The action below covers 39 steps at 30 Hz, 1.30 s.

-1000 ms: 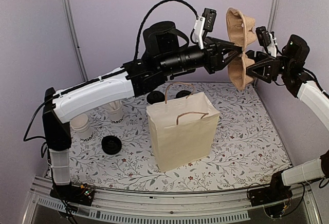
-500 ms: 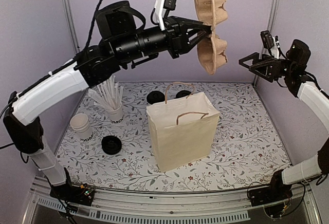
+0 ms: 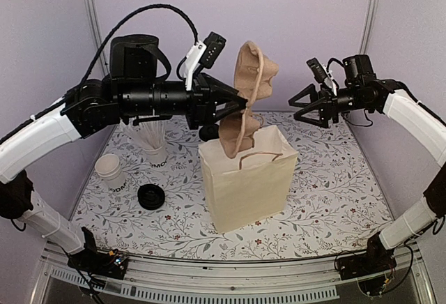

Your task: Pack the takeout coffee

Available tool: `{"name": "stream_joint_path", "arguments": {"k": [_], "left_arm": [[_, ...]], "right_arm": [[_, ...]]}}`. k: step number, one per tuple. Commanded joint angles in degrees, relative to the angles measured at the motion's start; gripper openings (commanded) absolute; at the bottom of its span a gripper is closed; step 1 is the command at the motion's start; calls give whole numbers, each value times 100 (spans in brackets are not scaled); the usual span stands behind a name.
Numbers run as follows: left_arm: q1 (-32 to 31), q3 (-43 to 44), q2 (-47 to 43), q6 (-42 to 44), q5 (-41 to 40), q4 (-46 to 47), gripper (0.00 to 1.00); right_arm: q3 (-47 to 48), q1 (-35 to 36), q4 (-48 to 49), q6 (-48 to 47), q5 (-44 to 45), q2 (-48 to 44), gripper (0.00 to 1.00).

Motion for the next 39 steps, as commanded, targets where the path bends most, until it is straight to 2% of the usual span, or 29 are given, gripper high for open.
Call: {"name": "stream_joint_path", "arguments": {"k": [1,6,11,17,27,31,39], "left_arm": [[49,-193,-302,-4,93,-658,29],[57,-264,-426,70,-62,-934,30],[83,-15,-179,194,-53,-1303,29],[167,353,268,319,-130,-1439,28],[339,758,841,344,86,-1679,27],[341,893,1057,441,97,-1853,26],[335,1237,1411,732,212,-2613,24]], "right_arm": [[-70,273,-1179,-1327,718,-43,87],[-79,469,-1681,-1761,746,-151,86],[14,916,-2259,-2387,1057,-554,84],[-388,1757,-2261,-2532,1273,-826,77],[-484,2476,-2168,-2608,1581,-865,66],[-459,2684,-2253,-2693,1718,-851,62],[-458,2730,-2293,-2708,1762,-909,62]]}}
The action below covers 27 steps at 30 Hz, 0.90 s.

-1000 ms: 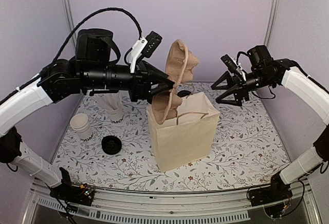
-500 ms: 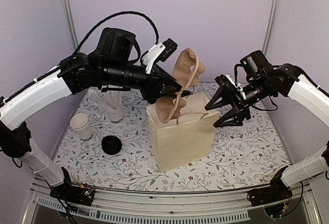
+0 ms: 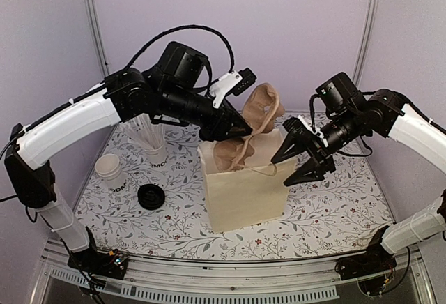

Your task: Pack the takeout coffee

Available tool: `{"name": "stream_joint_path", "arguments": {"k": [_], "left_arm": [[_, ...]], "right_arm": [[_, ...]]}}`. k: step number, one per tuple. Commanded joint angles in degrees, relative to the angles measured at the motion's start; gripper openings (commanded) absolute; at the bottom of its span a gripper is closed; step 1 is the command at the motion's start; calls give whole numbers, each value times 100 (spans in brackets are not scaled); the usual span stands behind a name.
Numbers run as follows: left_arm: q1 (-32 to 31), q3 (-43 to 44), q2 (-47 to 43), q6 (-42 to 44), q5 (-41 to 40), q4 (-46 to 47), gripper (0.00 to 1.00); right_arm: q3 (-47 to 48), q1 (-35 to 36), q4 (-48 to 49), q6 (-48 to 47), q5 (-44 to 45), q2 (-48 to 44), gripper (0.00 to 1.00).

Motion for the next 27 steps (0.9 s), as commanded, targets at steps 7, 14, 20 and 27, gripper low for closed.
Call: {"name": "stream_joint_path", "arguments": {"k": [7,14,20,27], "left_arm": [[26,562,309,379,212,-1379,23],[-53,355,244,340,284,-1786,24],[-68,205,380,207,306,-1893,24],[-76,188,624,-168,73,-2088,23]], "right_arm": [[45,39,-263,-83,210,-126,67],[107,-137,-496,-137,494,-80,73],[1257,-1169,-1856,-1089,-979,332,78],[1024,-1640,-1631,-1519,-951,800,79]]}}
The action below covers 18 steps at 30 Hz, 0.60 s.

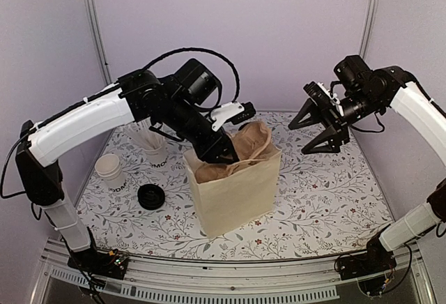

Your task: Pack the takeout coffee

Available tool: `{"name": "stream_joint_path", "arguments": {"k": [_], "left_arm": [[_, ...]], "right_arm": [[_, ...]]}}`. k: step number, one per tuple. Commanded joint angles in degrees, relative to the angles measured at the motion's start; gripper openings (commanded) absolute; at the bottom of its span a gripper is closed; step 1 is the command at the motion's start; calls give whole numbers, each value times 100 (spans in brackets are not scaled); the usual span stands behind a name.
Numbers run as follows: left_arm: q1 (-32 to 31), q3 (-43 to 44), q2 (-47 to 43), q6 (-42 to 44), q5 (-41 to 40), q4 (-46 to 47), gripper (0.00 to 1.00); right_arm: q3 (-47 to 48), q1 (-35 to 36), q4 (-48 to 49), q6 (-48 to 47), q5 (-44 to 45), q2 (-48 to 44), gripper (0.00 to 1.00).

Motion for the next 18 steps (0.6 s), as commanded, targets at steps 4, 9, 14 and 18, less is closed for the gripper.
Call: {"name": "stream_joint_path", "arguments": {"k": [4,9,14,18], "left_arm": [[-46,-129,318,-697,-169,-437,22],[-80,-135,348,-1064,-268,-712,20],[-115,-173,385,-1286,-355,-953,18],[-113,-196,477,-1431,-483,-1083,17]], "right_arm": [[-749,-145,509,-234,-216,331,79],[-1090,-204,1103,-153,5,616,79],[-1224,-199,1496,-83,60,977,79],[-1219,-204,1659,-19,-54,1229,79]]}}
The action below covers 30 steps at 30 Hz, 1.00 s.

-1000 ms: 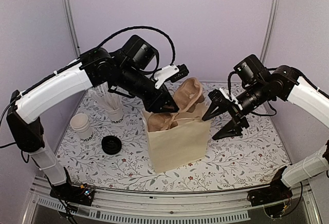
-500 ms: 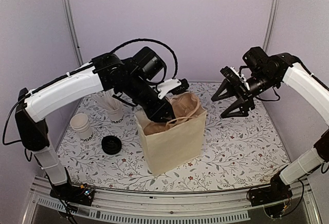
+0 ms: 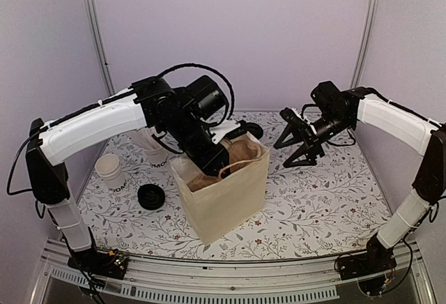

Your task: Pack the takeout coffee

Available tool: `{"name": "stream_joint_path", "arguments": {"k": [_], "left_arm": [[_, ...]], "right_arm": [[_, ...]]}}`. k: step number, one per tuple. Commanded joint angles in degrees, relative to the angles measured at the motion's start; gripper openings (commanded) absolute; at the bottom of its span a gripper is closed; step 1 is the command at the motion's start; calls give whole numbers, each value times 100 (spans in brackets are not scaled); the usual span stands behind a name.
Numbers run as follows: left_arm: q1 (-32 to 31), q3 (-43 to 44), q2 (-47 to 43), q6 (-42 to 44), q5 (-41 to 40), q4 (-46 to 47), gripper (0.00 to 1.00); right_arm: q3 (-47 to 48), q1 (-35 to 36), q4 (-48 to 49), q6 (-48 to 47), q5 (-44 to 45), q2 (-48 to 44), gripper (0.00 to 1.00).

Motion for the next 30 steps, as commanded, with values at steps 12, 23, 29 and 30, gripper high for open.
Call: {"name": "stream_joint_path", "arguments": {"k": [12,23,29,30], "left_arm": [[-58,-249,412,-382,-330,-455,15],[-125,-325,846,-348,-295,-304,16],[-176,-528,1042,-359,-397,-110,16],[-171,-577,1053,-378,-395,-43,16]], "right_arm": [[-322,-29,703,308,-167,282,79],[-666,-19,963,504,-194,74,80],[-760,-20,1020,551,-231,57,80],[-779,-13,1030,559,-229,52,80]]}}
